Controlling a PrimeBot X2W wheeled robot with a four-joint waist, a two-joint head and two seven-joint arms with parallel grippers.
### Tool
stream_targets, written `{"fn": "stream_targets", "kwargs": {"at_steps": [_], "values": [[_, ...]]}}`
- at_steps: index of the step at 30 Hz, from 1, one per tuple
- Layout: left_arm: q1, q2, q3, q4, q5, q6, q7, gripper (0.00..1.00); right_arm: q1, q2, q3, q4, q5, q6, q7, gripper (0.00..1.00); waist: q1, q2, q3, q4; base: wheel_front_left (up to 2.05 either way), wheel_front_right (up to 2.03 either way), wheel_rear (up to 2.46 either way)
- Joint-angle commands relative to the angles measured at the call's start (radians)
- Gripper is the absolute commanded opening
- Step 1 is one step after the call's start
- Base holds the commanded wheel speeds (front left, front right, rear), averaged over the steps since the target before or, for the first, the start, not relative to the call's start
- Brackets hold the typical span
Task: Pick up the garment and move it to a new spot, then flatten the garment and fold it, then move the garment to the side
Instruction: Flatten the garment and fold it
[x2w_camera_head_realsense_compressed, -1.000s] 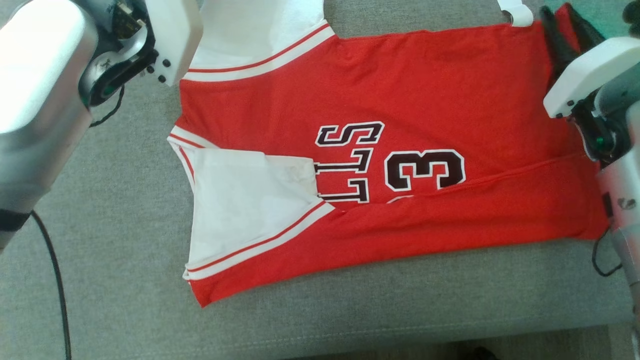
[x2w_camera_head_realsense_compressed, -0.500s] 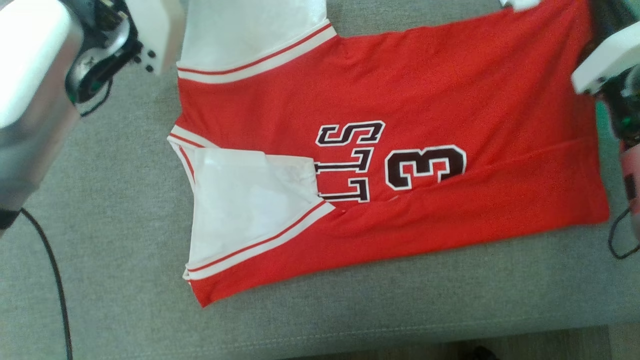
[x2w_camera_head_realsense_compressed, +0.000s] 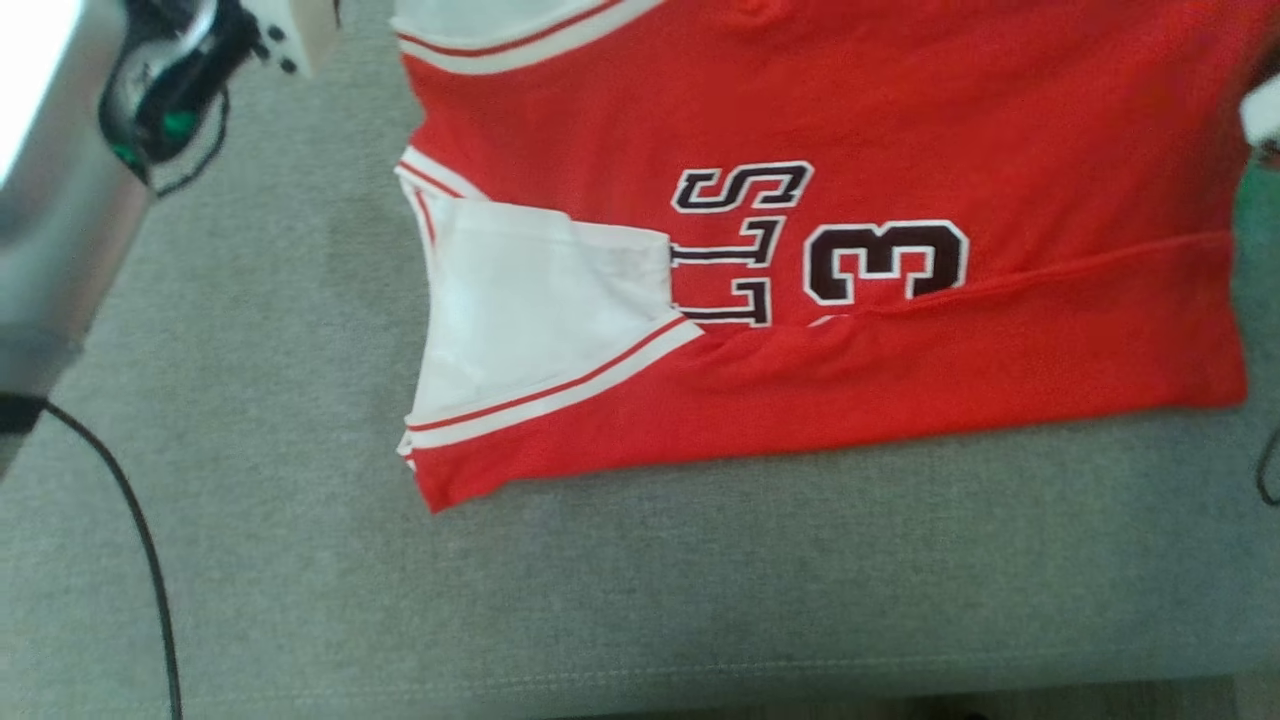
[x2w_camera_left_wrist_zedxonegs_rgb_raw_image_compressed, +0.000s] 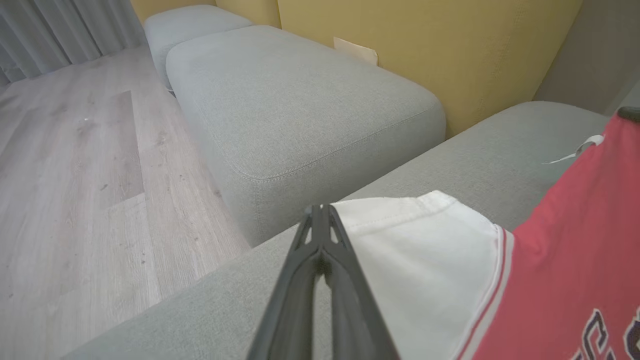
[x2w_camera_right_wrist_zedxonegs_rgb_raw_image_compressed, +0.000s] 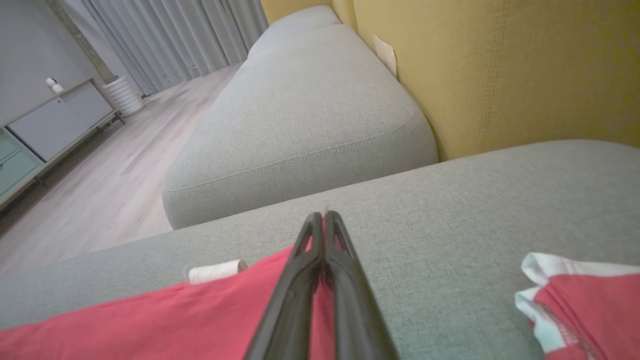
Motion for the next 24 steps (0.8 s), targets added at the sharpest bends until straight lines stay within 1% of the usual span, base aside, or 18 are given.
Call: {"fn": "stream_targets", "kwargs": {"at_steps": [1,4,5,8,12,18,24], "values": [[-0.013,0.039,0.054,-0.028,-0.015,-0.003,-0.011,0.0,0.038,-0.026,-0.006,-0.047,0.013,-0.001,0.002,0.0,0.0,0.0,-0.007,0.015,0.0,0.0,0.0],[0.041,0.046,0.071,-0.064,-0.061,-0.005,-0.027,0.0,0.086,-0.041,-0.026,-0.085,0.033,-0.001,0.006,0.0,0.0,0.0,-0.014,0.032,0.0,0.0,0.0],[0.082,0.055,0.082,-0.101,-0.089,-0.005,-0.038,0.0,0.122,-0.05,-0.04,-0.113,0.039,-0.001,0.01,0.0,0.0,0.0,-0.019,0.044,0.0,0.0,0.0],[0.151,0.082,0.089,-0.173,-0.111,0.01,-0.054,0.0,0.18,-0.06,-0.066,-0.156,0.045,-0.001,0.017,0.0,0.0,0.0,-0.025,0.058,0.0,0.0,0.0],[0.255,0.118,0.105,-0.28,-0.147,0.047,-0.078,0.0,0.26,-0.061,-0.108,-0.216,0.048,-0.001,0.028,0.0,0.0,0.0,-0.04,0.072,0.0,0.0,0.0],[0.412,0.184,0.117,-0.45,-0.172,0.123,-0.111,0.0,0.38,-0.05,-0.174,-0.302,0.036,-0.001,0.06,0.0,0.0,0.0,-0.055,0.086,0.0,0.0,0.0],[0.55,0.228,0.114,-0.583,-0.191,0.186,-0.14,0.0,0.48,-0.021,-0.234,-0.383,0.012,-0.001,0.087,0.0,0.0,0.0,-0.056,0.094,0.0,0.0,0.0]]}}
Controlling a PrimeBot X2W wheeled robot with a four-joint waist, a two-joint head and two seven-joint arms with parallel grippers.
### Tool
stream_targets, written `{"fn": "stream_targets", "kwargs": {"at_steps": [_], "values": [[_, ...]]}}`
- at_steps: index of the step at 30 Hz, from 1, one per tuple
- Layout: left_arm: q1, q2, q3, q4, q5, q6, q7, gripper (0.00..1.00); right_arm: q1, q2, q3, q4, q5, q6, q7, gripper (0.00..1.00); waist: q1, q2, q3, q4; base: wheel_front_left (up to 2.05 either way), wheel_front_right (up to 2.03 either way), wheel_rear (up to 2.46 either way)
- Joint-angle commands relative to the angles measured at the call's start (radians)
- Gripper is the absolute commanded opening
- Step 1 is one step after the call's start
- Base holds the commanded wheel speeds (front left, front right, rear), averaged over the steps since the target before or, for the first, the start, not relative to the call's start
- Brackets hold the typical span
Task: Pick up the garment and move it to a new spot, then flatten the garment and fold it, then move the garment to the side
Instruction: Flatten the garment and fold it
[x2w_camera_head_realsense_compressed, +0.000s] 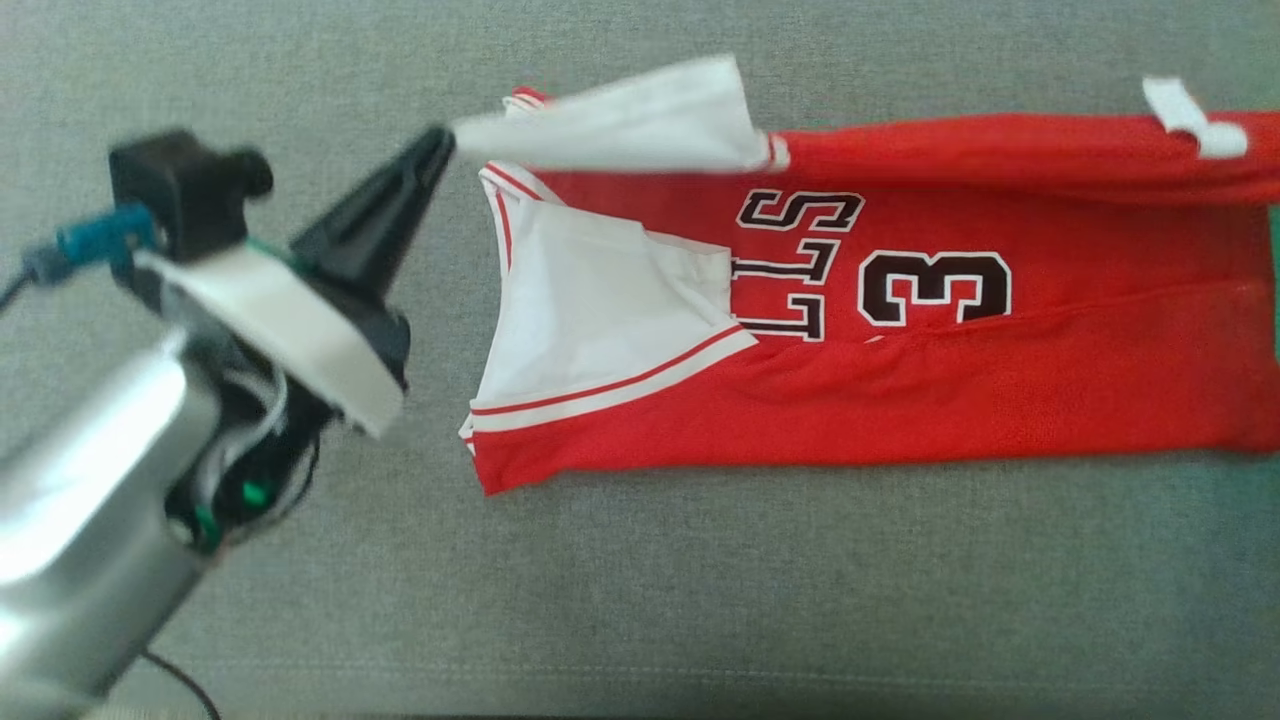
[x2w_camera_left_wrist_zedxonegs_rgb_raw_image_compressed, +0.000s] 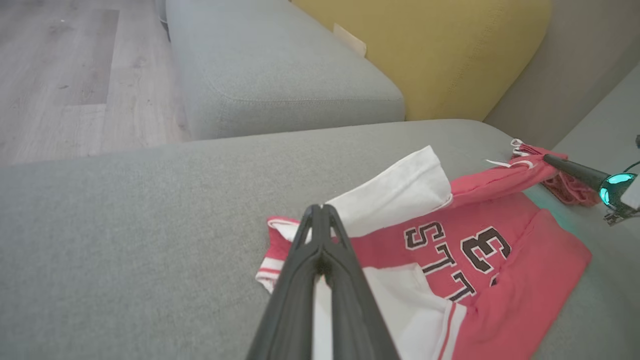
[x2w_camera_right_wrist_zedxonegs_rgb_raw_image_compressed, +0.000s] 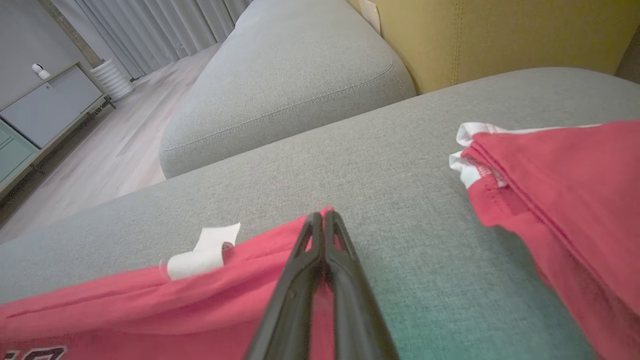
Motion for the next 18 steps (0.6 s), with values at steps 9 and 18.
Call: {"fn": "stream_targets", "kwargs": {"at_steps": [9,18], "values": [[0.129,0.082,0.029,-0.124,-0.008,0.067,-0.048,0.0,0.117,0.032,-0.058,-0.116,-0.04,-0.001,0.04,0.0,0.0,0.0,0.007,0.009,0.0,0.0,0.0],[0.219,0.079,0.009,-0.142,-0.033,0.089,-0.073,0.0,0.179,0.069,-0.106,-0.142,-0.058,-0.001,0.056,0.0,0.0,0.0,0.012,0.019,0.0,0.0,0.0]]}}
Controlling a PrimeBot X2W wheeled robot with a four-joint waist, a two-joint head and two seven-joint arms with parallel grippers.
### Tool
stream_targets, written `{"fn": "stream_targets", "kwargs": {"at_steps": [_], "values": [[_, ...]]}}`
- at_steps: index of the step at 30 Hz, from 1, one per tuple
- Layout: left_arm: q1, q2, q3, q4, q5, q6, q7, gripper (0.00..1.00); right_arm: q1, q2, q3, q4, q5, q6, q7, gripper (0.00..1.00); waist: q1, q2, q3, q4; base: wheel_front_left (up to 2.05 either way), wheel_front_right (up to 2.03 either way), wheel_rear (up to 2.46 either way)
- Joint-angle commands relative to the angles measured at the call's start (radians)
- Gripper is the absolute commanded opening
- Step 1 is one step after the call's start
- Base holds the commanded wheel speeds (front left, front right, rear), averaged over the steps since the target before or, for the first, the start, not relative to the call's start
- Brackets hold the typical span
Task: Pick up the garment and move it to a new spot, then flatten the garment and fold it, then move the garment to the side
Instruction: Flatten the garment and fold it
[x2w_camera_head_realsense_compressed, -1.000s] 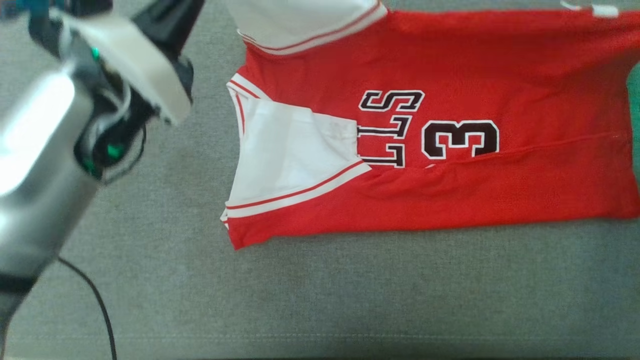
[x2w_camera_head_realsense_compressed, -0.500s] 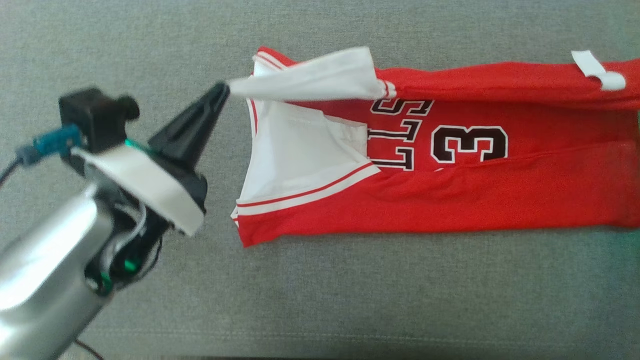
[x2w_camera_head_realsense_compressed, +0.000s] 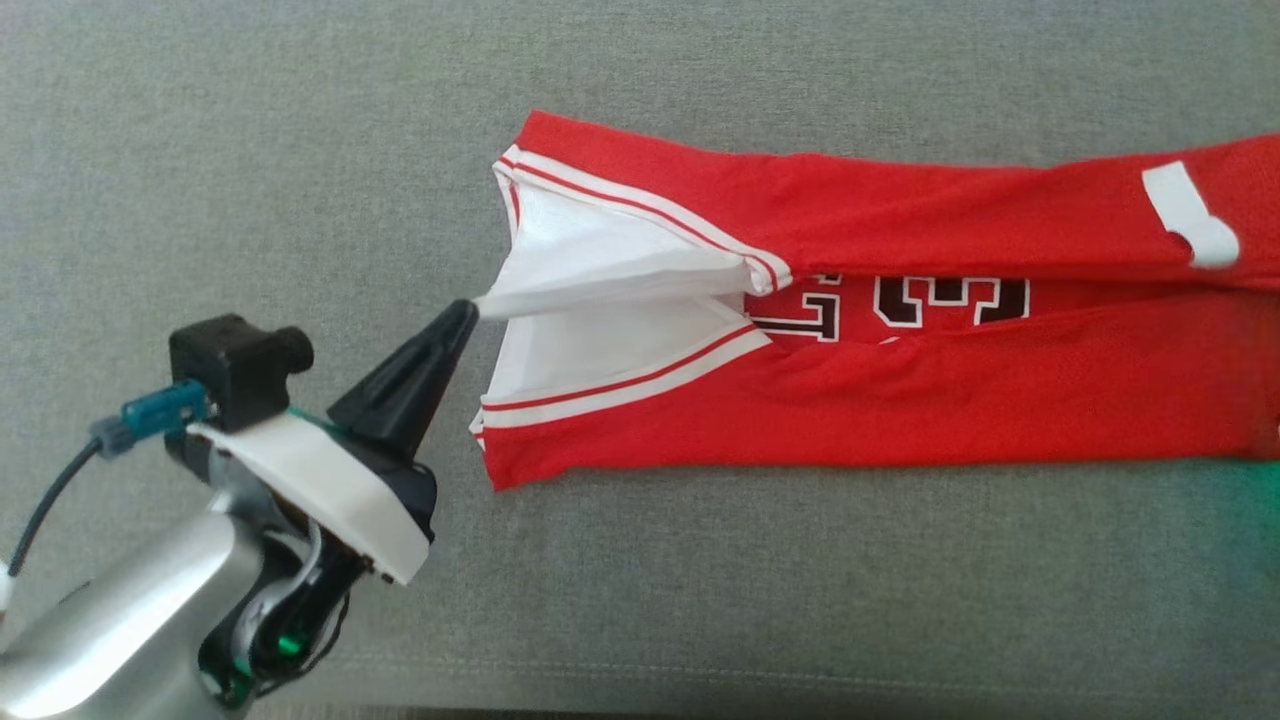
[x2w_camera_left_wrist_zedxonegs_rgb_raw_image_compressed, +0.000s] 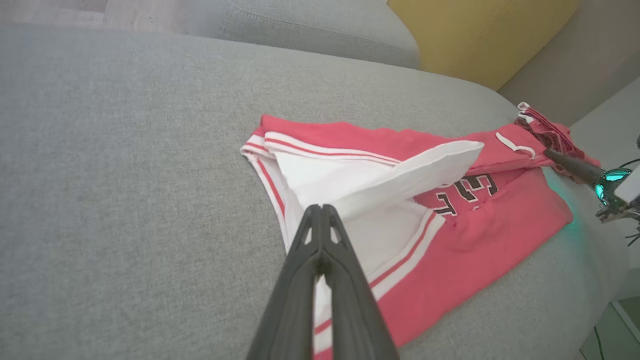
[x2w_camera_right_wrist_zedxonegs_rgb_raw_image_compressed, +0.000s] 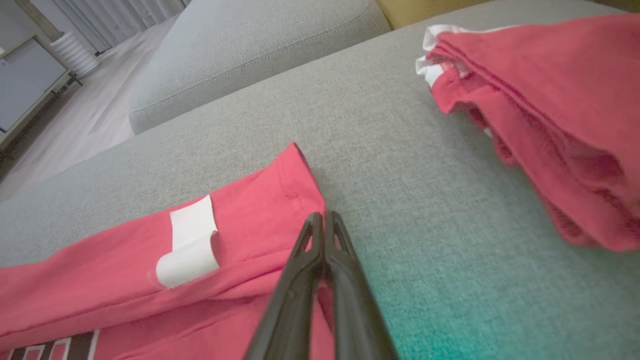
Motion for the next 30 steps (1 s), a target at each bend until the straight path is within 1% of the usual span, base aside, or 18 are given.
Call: {"fn": "stream_targets", "kwargs": {"at_steps": [1,7,8,9,10,11,12,13,16,19,22,24,27,28,30], "values": [[-0.004,0.041,0.042,-0.028,-0.011,0.002,-0.014,0.0,0.025,-0.013,-0.001,-0.039,-0.004,-0.001,0.002,0.0,0.0,0.0,0.0,0.003,0.0,0.0,0.0],[0.016,0.009,0.017,0.019,-0.005,0.002,-0.028,0.0,0.055,0.008,0.001,-0.036,-0.006,-0.001,0.005,0.0,0.0,0.0,-0.008,-0.002,0.0,0.0,0.0],[0.02,0.0,0.012,0.032,-0.005,0.002,-0.031,0.0,0.058,0.011,0.002,-0.032,-0.007,-0.001,0.005,0.15,0.0,0.0,-0.011,-0.004,0.0,0.0,0.0],[0.024,-0.009,0.009,0.044,-0.005,0.003,-0.036,0.0,0.059,0.013,0.005,-0.028,-0.009,-0.001,0.005,0.5,0.0,0.0,-0.016,-0.006,0.0,0.0,0.0],[0.027,-0.017,0.006,0.057,-0.002,0.006,-0.043,0.0,0.06,0.016,0.004,-0.023,-0.012,-0.001,0.003,1.0,0.0,0.0,-0.021,-0.008,0.0,0.0,0.0],[0.031,-0.025,0.001,0.07,0.003,0.008,-0.05,0.42,0.059,0.02,0.005,-0.019,-0.015,-0.001,0.0,1.0,0.0,0.0,-0.028,-0.01,0.0,0.0,0.0],[0.035,-0.033,-0.003,0.084,0.007,0.012,-0.057,0.93,0.06,0.024,0.004,-0.016,-0.017,-0.001,-0.007,1.0,0.0,0.0,-0.035,-0.013,0.0,0.0,0.0],[0.04,-0.042,-0.003,0.098,0.014,0.02,-0.068,1.0,0.06,0.028,0.002,-0.013,-0.019,-0.001,-0.016,1.0,0.0,0.0,-0.043,-0.015,0.0,0.0,0.0],[0.056,-0.074,-0.006,0.135,0.04,0.042,-0.101,1.0,0.073,0.036,0.005,-0.006,-0.029,-0.001,-0.048,1.0,0.0,0.0,-0.079,-0.019,0.0,0.0,0.0],[0.085,-0.113,0.007,0.176,0.078,0.078,-0.13,1.0,0.1,0.047,0.018,0.003,-0.037,-0.001,-0.095,1.0,0.0,0.0,-0.134,-0.024,0.0,0.0,0.0],[0.131,-0.162,0.045,0.211,0.12,0.118,-0.143,1.0,0.132,0.061,0.047,0.014,-0.041,-0.001,-0.144,1.0,0.0,0.0,-0.195,-0.029,0.0,0.0,0.0],[0.167,-0.203,0.09,0.218,0.169,0.134,-0.145,1.0,0.155,0.068,0.066,0.026,-0.036,-0.001,-0.177,1.0,0.0,0.0,-0.239,-0.029,0.0,0.0,0.0],[0.239,-0.262,0.154,0.228,0.26,0.142,-0.145,1.0,0.192,0.058,0.116,0.044,-0.043,-0.001,-0.232,1.0,0.0,0.0,-0.302,-0.029,0.0,0.0,0.0],[0.239,-0.262,0.154,0.228,0.26,0.142,-0.145,1.0,0.192,0.058,0.116,0.044,-0.043,-0.001,-0.232,1.0,0.0,0.0,-0.302,-0.029,0.0,0.0,0.0],[0.285,-0.298,0.19,0.233,0.32,0.142,-0.145,1.0,0.214,0.052,0.143,0.069,-0.06,-0.001,-0.269,1.0,0.0,0.0,-0.339,-0.029,0.0,0.0,0.0]]}}
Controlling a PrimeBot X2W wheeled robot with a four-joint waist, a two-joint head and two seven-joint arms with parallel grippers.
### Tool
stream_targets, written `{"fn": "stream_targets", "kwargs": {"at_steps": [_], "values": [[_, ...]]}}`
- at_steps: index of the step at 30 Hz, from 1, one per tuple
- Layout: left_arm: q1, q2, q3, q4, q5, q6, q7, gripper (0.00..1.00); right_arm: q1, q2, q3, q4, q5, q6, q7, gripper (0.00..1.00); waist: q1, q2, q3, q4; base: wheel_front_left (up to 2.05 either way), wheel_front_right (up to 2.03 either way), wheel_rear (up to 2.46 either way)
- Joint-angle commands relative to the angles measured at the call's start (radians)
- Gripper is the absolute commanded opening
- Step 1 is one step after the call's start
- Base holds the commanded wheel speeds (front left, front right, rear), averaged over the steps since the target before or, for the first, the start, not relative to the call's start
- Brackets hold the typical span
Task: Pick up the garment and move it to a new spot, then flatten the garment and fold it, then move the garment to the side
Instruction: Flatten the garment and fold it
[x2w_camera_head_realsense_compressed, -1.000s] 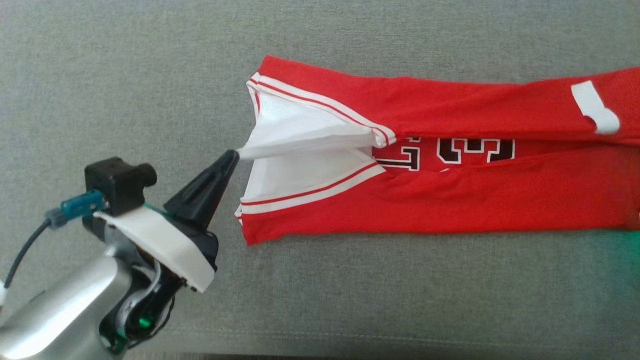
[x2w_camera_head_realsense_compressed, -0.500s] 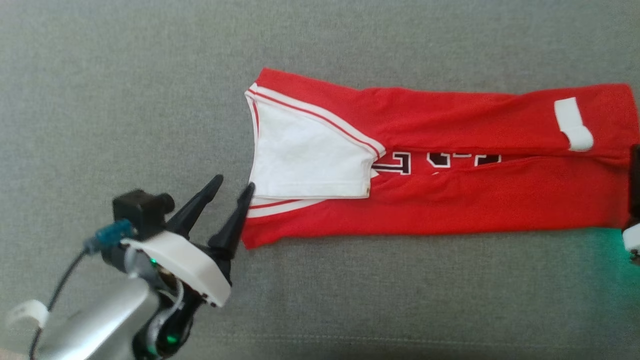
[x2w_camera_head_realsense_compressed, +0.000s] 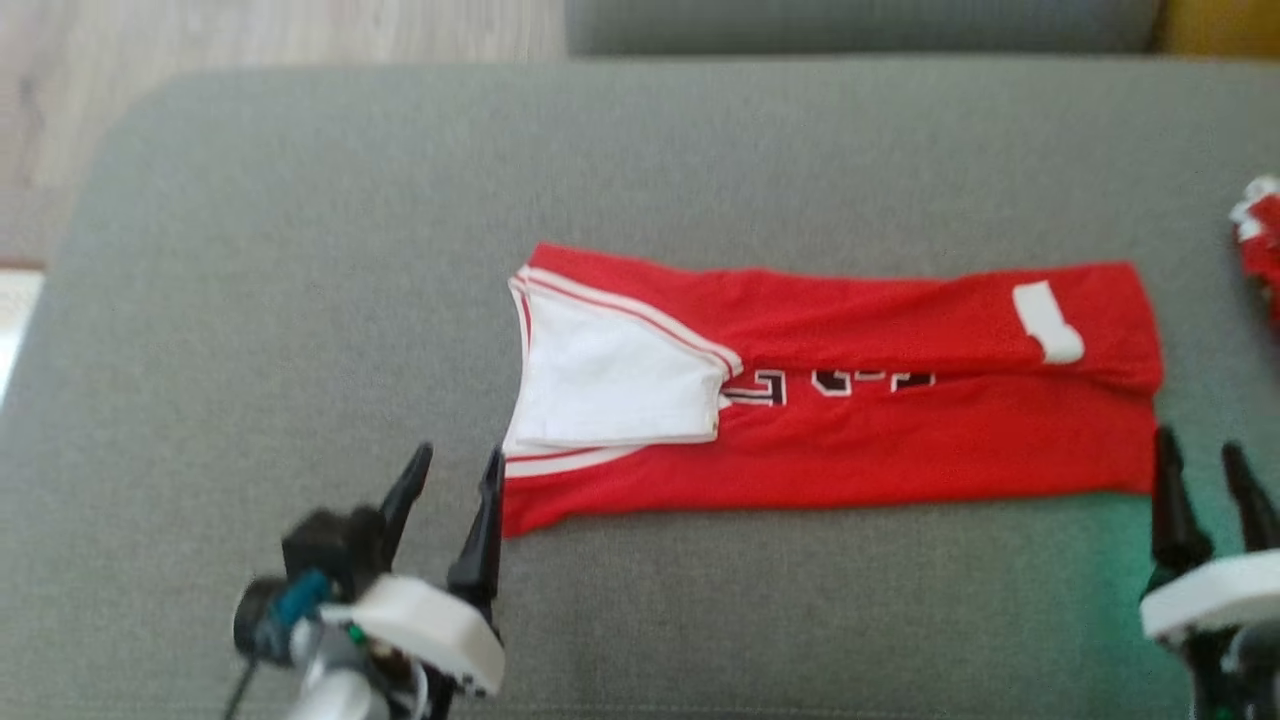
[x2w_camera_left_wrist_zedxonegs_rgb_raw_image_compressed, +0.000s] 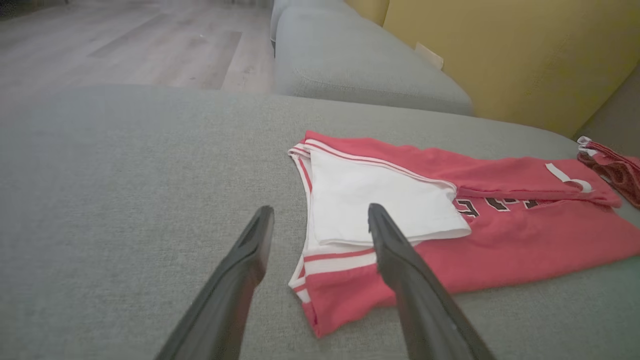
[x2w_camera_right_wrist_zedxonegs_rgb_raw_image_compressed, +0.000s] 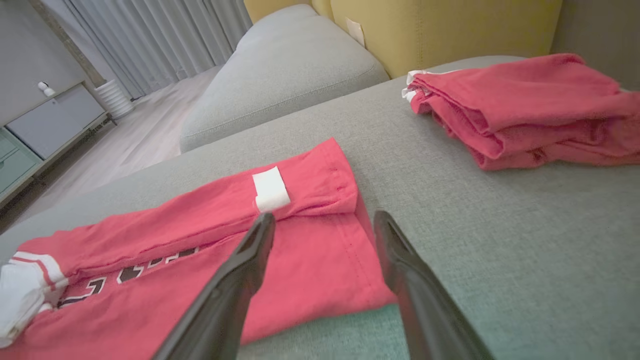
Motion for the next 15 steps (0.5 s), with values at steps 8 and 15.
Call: {"fn": "stream_targets", "kwargs": {"at_steps": [8,15], "values": [[0.128,-0.113,0.179,-0.036,0.194,-0.028,-0.012,1.0,0.025,-0.023,0.061,0.069,-0.099,-0.001,-0.137,1.0,0.0,-0.0001,-0.138,0.01,0.0,0.0,0.0],[0.204,-0.193,0.24,-0.057,0.399,-0.061,-0.012,1.0,0.018,0.013,0.038,0.148,-0.118,-0.001,-0.179,1.0,0.0,-0.0001,-0.173,0.04,0.0,0.0,0.0]]}}
